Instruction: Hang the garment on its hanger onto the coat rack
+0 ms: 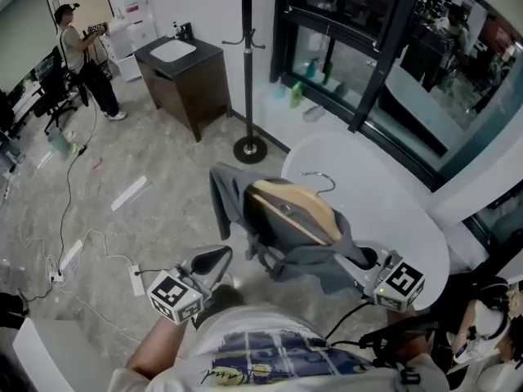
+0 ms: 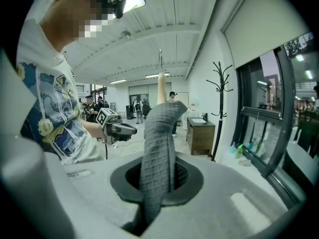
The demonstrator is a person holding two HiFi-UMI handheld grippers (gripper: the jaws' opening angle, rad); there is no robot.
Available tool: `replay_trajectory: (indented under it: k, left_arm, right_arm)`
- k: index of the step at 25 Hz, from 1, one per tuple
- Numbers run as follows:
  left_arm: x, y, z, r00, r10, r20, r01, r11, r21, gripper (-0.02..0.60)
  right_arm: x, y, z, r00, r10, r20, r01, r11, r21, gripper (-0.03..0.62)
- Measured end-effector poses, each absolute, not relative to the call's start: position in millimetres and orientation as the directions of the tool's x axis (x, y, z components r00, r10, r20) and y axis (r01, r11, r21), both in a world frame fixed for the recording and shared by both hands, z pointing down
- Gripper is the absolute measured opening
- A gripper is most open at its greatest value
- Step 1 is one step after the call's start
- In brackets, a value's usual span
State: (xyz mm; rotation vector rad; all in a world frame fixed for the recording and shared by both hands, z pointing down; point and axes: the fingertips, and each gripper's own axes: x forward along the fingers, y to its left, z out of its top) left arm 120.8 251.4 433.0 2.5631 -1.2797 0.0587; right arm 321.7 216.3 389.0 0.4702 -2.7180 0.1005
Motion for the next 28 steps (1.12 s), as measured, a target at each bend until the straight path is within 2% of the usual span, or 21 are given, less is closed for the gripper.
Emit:
replay_trajectory:
  k: [11, 23, 28]
  left_arm:
    - [56.0, 175.7, 440.1, 0.612, -0.776, 0.154, -0.786, -0.574, 0.23, 0.003]
    - [-50.3, 47.8, 431.9, 0.725, -0.664, 0.185, -0.688, -0.709, 0.154, 0.003]
    - [-79.0, 2.9, 428.2, 0.722, -0.673, 0.16, -0.692, -0.704, 0.16, 0.003]
  right_arm:
    - [254.6, 119.3, 386.1, -0.889, -0.275, 0.366, -0.307, 0.951, -0.031, 0.012]
    - [132.9, -61.7, 337.4, -0.914, -0.276, 0.296, -0.283, 0.959, 0.02, 0.012]
    - [96.8, -136.5, 314.4, -0.916, -0.263, 0.303, -0.261, 0.964, 0.047, 0.012]
